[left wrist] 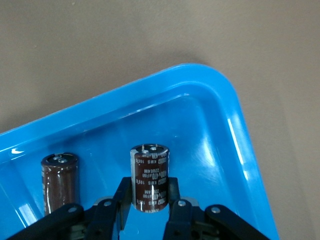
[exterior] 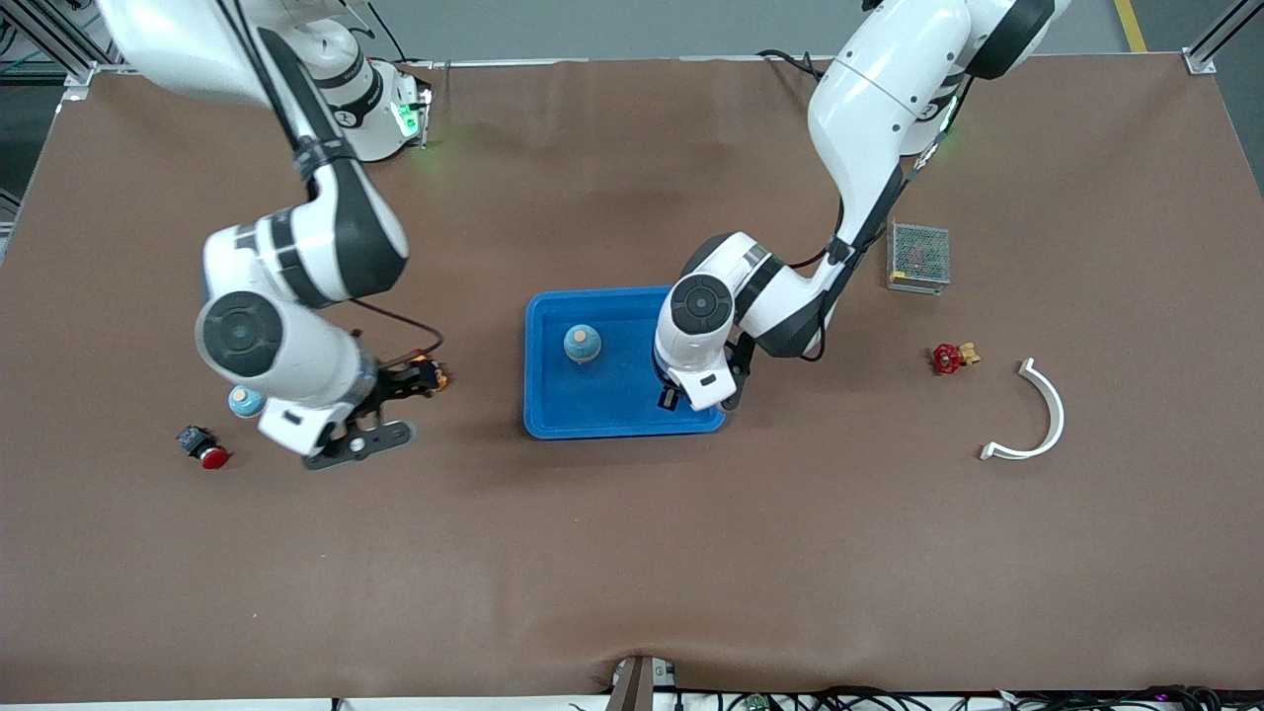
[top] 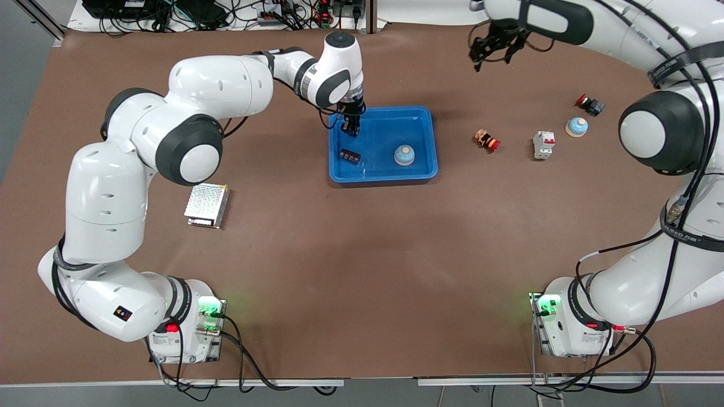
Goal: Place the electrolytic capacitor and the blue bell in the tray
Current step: 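Release the capacitor in the tray while the right gripper releases the button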
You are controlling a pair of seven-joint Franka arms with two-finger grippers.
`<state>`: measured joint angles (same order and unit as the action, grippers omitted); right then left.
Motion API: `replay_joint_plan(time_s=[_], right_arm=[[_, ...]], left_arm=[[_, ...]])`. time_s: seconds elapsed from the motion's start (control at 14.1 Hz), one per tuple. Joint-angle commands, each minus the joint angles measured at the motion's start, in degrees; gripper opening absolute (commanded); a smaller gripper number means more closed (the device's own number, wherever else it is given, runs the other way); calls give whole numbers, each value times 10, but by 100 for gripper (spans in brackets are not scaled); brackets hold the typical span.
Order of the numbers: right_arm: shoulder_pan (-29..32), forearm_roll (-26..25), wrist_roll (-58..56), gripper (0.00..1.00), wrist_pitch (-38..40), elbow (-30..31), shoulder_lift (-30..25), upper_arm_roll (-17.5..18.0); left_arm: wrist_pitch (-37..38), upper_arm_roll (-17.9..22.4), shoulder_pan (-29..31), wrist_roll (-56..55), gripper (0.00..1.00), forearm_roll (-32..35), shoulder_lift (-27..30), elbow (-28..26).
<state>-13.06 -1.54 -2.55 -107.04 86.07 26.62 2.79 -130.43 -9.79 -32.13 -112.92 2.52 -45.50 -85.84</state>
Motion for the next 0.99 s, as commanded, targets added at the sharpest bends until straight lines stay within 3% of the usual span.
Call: replay_joint_plan(time_s=[0.0, 0.07, 0.14, 0.21, 0.28, 0.35, 0.42, 0.92], right_arm=[[50, -13, -73, 100, 10, -12, 0, 11], [66, -13, -108, 100, 10, -12, 0, 11], [83, -12, -143, 100, 10, -12, 0, 11], [102, -12, -174, 100, 10, -12, 0, 11], [117, -12, -203, 100, 9, -12, 1, 11], [130, -12, -227, 100, 8, -12, 1, 11], [143, -12, -246, 100, 9, -12, 1, 11], [226, -10, -323, 100, 9, 13, 0, 11]], left_arm=[[-1, 4, -5, -16, 0, -17, -12, 12], [-1, 4, -5, -17, 2, -16, -12, 12], [-1, 4, -5, -16, 11, -16, -12, 11], [-1, 4, -5, -12, 29, -11, -12, 11], [-1, 4, -5, -9, 55, -8, -12, 12], [-1, 6, -4, -6, 95, -7, -11, 12], [-1, 7, -5, 3, 100, -1, -10, 12], [19, 14, 7, 62, 100, 6, 37, 30]])
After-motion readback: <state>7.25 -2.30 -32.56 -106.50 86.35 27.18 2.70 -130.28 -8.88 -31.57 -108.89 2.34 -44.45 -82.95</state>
